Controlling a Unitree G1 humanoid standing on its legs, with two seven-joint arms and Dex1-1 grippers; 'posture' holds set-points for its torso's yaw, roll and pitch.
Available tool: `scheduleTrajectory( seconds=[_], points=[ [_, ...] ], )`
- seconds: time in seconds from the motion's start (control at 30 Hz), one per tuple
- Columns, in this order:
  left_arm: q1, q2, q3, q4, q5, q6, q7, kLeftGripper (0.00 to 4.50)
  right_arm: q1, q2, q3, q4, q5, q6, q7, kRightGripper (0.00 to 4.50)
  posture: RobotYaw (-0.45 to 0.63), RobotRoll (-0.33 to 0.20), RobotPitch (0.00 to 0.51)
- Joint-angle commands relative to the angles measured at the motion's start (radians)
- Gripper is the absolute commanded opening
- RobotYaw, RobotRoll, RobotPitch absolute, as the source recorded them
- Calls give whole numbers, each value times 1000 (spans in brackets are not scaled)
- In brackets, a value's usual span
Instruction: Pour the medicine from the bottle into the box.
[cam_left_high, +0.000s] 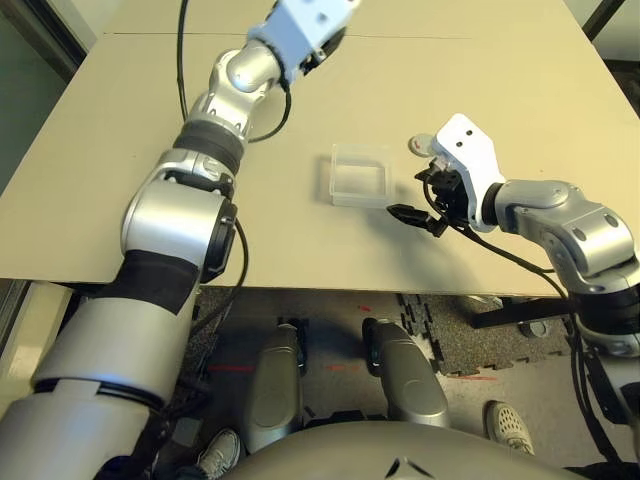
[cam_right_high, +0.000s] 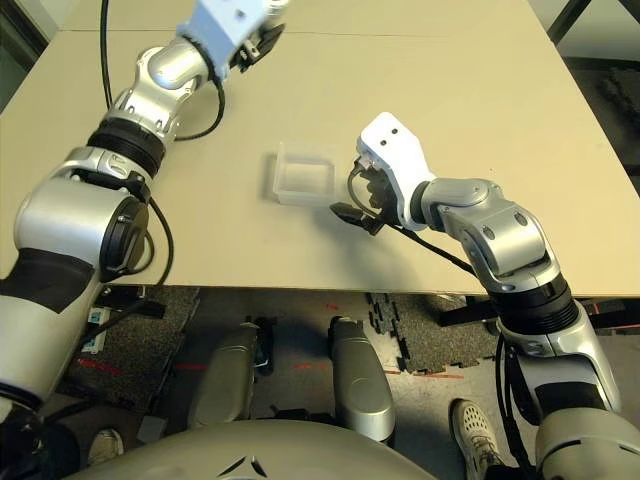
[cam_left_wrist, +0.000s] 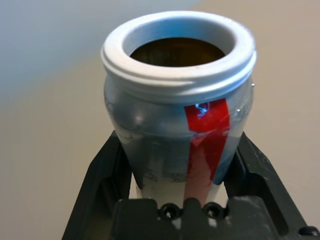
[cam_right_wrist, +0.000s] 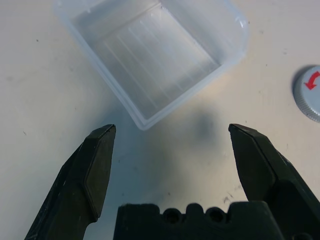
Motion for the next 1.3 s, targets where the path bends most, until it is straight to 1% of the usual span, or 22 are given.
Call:
scheduleTrajectory(
  seconds=[0.03, 0.1, 0.17, 0.2, 0.27, 0.3, 0.37, 0.43, 0.47, 0.53, 0.6, 0.63, 0.83, 0.97, 1.17, 1.23, 1.27, 1.3],
  points=[
    [55, -11, 80, -43, -90, 96, 64, 2718, 8, -9, -6, -21, 6, 8, 9, 4500, -73, 0, 181],
    [91, -16, 93, -74, -102, 111, 102, 2718, 9, -11, -8, -23, 8, 9, 9, 4500, -71, 0, 181],
    [111, -14, 67, -106, -76, 99, 118, 2718, 10, -11, -11, -25, 10, 12, 8, 4500, -65, 0, 181],
    [113, -8, 41, -119, -50, 80, 115, 2718, 10, -10, -11, -25, 11, 13, 7, 4500, -65, 0, 181],
    [85, 24, -71, -141, 62, -14, 94, 2718, 10, -9, -11, -23, 11, 14, 7, 4500, -62, 0, 182],
    [52, 54, -172, -154, 170, -95, 98, 2718, 10, -10, -9, -21, 10, 13, 8, 4500, -62, 0, 182],
    [-17, 119, -391, -182, 418, -251, 158, 2717, 8, -10, -6, -14, 7, 8, 9, 4500, -46, 0, 179],
    [-110, 181, -683, -220, 764, -405, 321, 2717, 7, -9, -4, -6, 5, 3, 10, 4500, -43, 0, 179],
    [-146, 195, -784, -220, 878, -447, 392, 2717, 6, -7, -3, -3, 4, 1, 10, 4500, -37, 0, 177],
    [-196, 190, -964, -189, 1064, -497, 522, 2717, 7, -2, -3, 5, 1, -6, 7, 4500, -39, 0, 173],
    [-219, 174, -1076, -158, 1177, -519, 625, 2717, 9, 7, -6, 7, 0, -9, -2, 4500, -50, 0, 174],
    [-226, 166, -1115, -142, 1217, -520, 664, 2717, 10, 13, -9, 7, 0, -9, -7, 4500, -54, 0, 174],
    [-252, 120, -1218, -65, 1314, -517, 794, 2717, 17, 34, -19, -6, 3, -1, -28, 4500, -78, 0, 179],
    [-272, 84, -1211, -26, 1313, -518, 813, 2717, 29, 44, -29, -20, 8, 7, -42, 4500, -86, 0, 181],
    [-277, 72, -1215, -4, 1319, -502, 825, 2717, 30, 41, -31, -22, 10, 8, -43, 4500, -79, 0, 182],
    [-268, 67, -1181, 9, 1277, -525, 786, 2717, 27, 40, -29, -18, 9, 6, -40, 4500, -75, 0, 181],
    [-256, 60, -1112, 24, 1193, -560, 709, 2717, 25, 40, -27, -15, 9, 5, -38, 4500, -74, 0, 182],
    [-236, 49, -1018, 45, 1079, -583, 594, 2717, 23, 40, -25, -13, 8, 4, -37, 4500, -74, 0, 182]
  ],
)
